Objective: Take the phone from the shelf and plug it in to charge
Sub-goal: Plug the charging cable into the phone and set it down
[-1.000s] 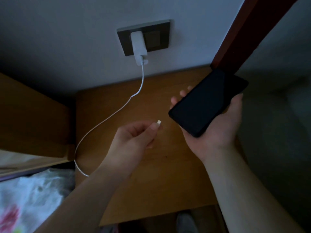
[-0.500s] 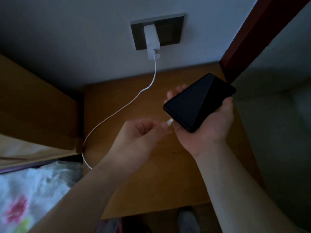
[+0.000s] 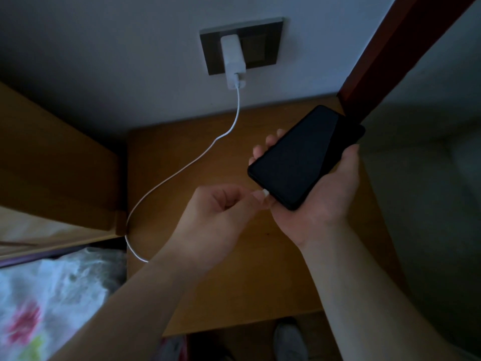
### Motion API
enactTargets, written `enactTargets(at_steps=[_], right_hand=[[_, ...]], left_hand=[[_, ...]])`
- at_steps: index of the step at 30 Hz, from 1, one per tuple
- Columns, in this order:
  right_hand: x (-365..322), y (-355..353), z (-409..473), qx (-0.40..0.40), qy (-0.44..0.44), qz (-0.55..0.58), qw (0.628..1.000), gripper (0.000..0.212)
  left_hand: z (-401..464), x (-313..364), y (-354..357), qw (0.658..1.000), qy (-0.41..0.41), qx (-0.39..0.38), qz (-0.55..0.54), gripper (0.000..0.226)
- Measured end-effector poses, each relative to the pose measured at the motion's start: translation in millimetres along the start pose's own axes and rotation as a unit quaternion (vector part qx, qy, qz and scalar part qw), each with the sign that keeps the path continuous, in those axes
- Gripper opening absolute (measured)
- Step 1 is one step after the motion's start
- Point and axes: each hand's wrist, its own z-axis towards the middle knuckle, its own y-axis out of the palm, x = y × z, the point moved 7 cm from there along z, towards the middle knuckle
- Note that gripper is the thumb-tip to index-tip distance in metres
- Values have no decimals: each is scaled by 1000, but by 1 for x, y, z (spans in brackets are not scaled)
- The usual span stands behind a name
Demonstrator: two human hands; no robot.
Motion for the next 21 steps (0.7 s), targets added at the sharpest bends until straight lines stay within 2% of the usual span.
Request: enactTargets(at_steps=[6,21], right_hand=[[-4,2,-3,-18,-12,-14,1000,92],[-6,0,-4,-50,-9,-10,999,90]], left_hand=[[-1,1,3,1000,-7,8,5,38],[-2,-6,10,1000,-18,23,4,21]])
